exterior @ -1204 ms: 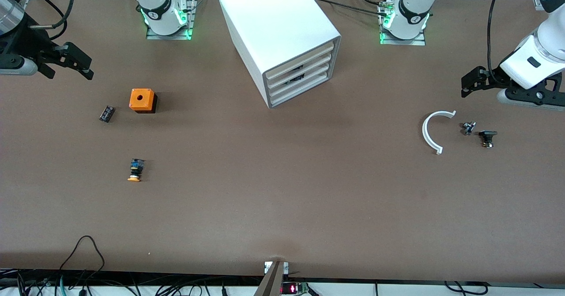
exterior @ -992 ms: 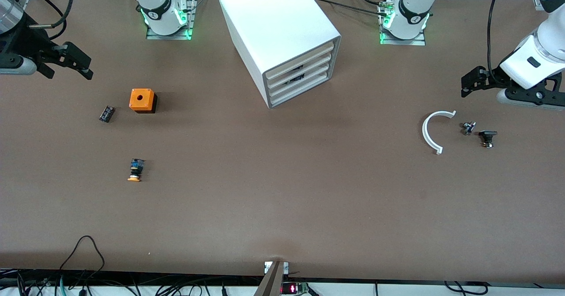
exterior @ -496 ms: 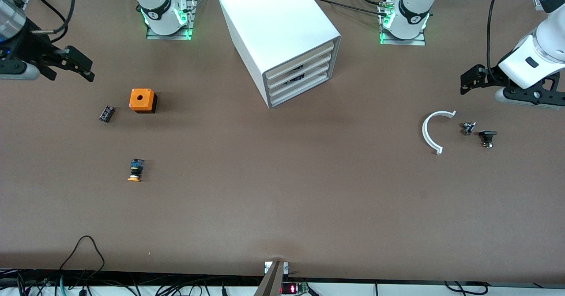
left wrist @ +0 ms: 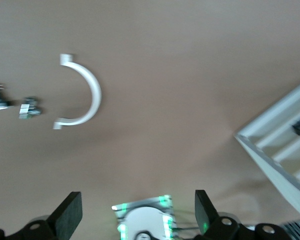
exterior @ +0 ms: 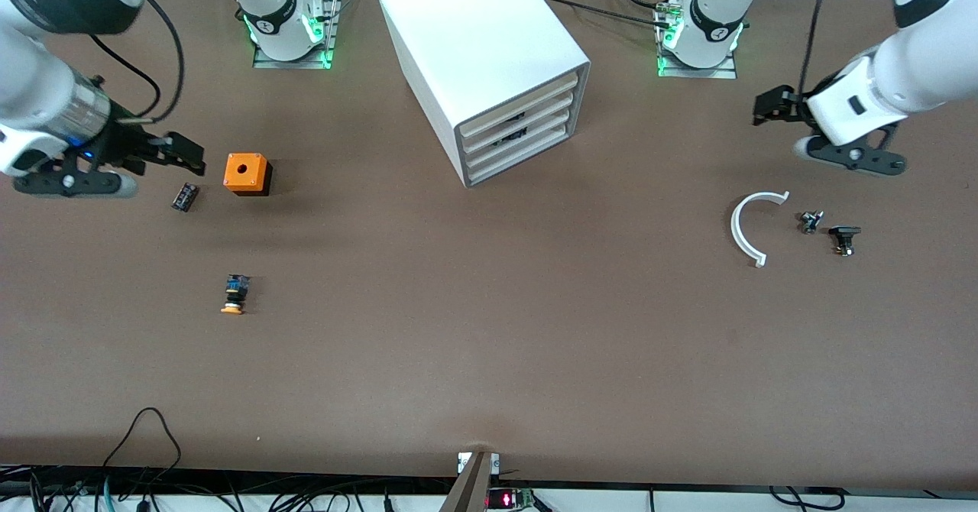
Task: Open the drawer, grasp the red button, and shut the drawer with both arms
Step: 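Move the left gripper toward the cabinet while the right gripper advances, then grasp the drawer handle with the left gripper while the right gripper approaches, then pull the drawer open with the left gripper, then reach the right gripper into the drawer while the left gripper withdraws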
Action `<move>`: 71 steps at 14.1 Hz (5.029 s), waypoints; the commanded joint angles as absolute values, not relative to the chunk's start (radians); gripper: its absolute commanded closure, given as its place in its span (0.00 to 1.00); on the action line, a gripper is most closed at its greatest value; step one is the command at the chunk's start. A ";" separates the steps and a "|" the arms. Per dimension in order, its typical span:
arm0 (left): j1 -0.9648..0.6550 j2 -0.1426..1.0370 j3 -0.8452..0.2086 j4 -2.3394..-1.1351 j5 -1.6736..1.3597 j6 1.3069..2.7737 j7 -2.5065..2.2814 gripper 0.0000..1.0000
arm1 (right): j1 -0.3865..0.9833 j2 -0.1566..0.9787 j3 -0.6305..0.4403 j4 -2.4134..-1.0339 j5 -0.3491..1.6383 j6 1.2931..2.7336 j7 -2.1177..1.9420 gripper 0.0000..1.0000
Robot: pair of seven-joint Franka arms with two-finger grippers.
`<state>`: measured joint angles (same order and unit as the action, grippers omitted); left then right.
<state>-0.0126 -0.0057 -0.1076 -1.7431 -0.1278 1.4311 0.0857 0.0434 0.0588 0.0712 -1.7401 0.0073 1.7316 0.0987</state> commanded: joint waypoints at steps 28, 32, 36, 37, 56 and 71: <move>-0.009 0.411 -0.347 -2.309 -1.310 1.812 1.037 0.20 | 0.428 0.595 0.081 -1.155 0.103 1.749 1.025 0.01; -0.005 0.451 -0.379 -2.322 -1.336 1.810 1.065 0.27 | 0.445 0.617 0.081 -1.120 0.103 1.747 1.074 0.01; -0.011 0.451 -0.393 -2.322 -1.341 1.810 1.066 0.42 | 0.463 0.640 0.081 -1.083 0.103 1.749 1.121 0.01; -0.011 0.451 -0.393 -2.322 -1.341 1.810 1.066 0.49 | 0.471 0.646 0.081 -1.077 0.103 1.750 1.129 0.01; 0.172 0.594 -0.376 -2.036 -1.042 1.796 1.049 1.00 | 0.587 0.726 0.071 -1.014 0.095 1.908 1.353 0.01; 0.224 0.583 -0.341 -1.910 -0.947 1.702 0.921 0.00 | 0.793 0.776 0.072 -1.014 0.095 1.985 1.885 0.01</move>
<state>0.2143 0.5972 -0.3482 -1.9668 -1.0108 1.7628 1.0042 0.7660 0.7349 0.0806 -1.0574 0.0931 1.9929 1.8414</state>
